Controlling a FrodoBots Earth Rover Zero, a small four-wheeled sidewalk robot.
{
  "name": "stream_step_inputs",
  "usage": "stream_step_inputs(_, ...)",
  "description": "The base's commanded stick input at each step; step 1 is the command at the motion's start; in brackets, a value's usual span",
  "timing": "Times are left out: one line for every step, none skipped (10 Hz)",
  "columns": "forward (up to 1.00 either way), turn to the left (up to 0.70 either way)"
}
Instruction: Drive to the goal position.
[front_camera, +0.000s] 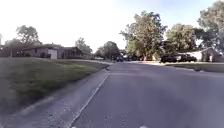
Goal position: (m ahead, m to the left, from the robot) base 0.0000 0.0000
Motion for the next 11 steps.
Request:
stream_step_inputs(0.06, 0.0)
stream_step_inputs(0.06, 0.0)
stream_step_inputs(0.06, 0.0)
stream_step_inputs(0.06, 0.0)
stream_step_inputs(0.06, 0.0)
stream_step_inputs(0.06, 0.0)
stream_step_inputs(0.06, 0.0)
stream_step_inputs(0.06, 0.0)
stream_step_inputs(0.06, 0.0)
stream_step_inputs(0.06, 0.0)
stream_step_inputs(0.06, 0.0)
